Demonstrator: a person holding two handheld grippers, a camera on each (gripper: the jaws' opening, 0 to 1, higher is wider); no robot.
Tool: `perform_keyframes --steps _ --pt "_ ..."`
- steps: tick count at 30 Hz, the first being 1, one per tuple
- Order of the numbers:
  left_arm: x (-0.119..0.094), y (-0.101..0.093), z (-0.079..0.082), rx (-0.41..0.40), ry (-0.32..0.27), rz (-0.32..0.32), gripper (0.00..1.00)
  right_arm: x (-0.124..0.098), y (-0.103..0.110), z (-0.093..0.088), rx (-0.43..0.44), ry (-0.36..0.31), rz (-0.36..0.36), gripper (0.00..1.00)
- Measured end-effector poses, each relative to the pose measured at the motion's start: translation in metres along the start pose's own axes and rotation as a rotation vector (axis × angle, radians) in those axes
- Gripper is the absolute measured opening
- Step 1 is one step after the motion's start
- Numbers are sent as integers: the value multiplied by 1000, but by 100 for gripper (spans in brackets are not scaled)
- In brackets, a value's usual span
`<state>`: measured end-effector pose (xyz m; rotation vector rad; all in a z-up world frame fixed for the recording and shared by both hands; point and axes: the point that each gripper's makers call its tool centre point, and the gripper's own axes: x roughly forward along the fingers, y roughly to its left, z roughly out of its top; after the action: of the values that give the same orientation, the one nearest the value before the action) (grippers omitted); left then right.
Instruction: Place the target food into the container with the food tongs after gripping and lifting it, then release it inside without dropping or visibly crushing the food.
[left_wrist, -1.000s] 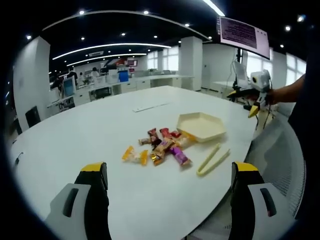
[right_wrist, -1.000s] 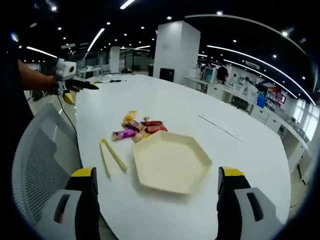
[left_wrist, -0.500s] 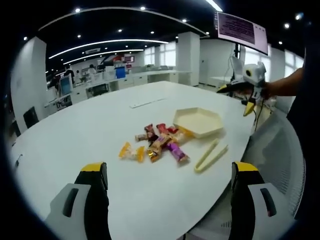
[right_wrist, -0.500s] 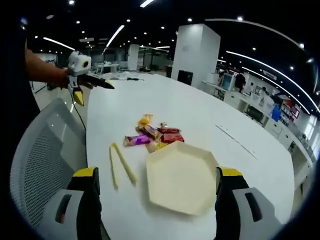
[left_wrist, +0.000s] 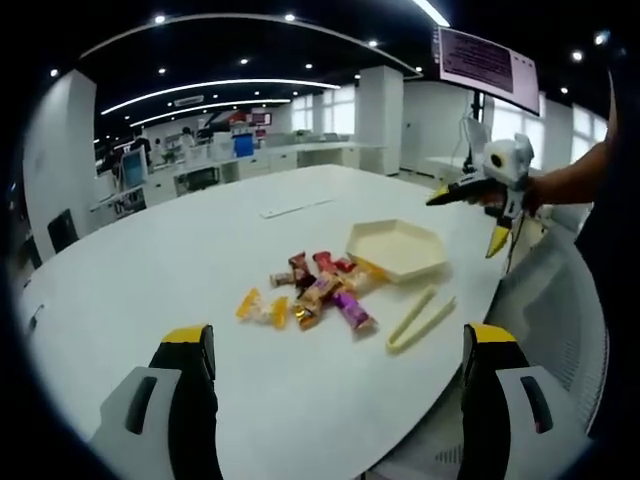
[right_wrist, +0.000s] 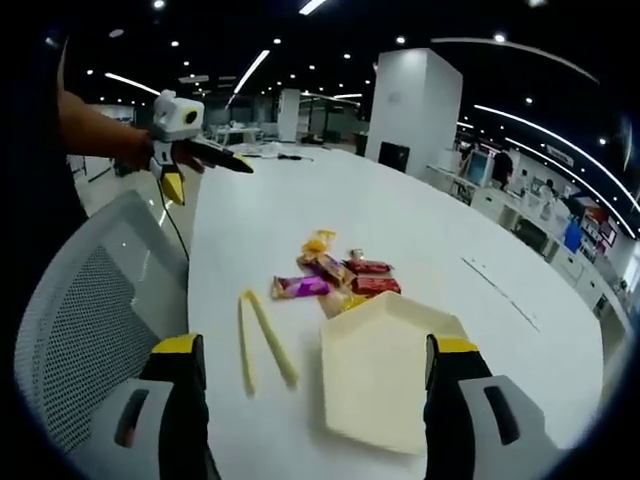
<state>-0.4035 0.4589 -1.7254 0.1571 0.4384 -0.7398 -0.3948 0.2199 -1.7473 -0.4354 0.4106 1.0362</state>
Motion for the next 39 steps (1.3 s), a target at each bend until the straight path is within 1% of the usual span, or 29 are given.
perform_keyframes --steps 6,12,15,18,21,26,28,29,32,35,39 --pt "-2 0 -1 -12 -6 10 100 15 13 0 -19 4 53 83" --pt "-4 0 -2 -20 -9 13 100 30 25 -7 -25 26 104 79" --pt "-4 2 -2 -26 -11 16 100 34 34 -5 -43 27 141 71" --pt "-5 2 -3 -30 -10 19 100 40 40 -8 -64 35 164 67" --pt "-5 2 -4 -36 -9 20 100 47 51 -17 -98 64 210 61" --pt "-6 2 -5 -41 -6 22 100 55 58 -28 -104 88 241 52" --pt "-5 1 -6 -41 -1 21 100 58 58 -34 -96 103 245 44" --pt "-5 0 -7 -41 1 21 100 59 59 -37 -90 109 259 41" --pt "-5 -2 -5 -40 2 17 100 62 58 -42 -96 122 258 42" --pt "-5 -3 -4 -40 1 15 100 67 57 -48 -96 134 265 46" --pt "-5 -4 -4 -38 4 13 100 71 57 -55 -104 157 280 47"
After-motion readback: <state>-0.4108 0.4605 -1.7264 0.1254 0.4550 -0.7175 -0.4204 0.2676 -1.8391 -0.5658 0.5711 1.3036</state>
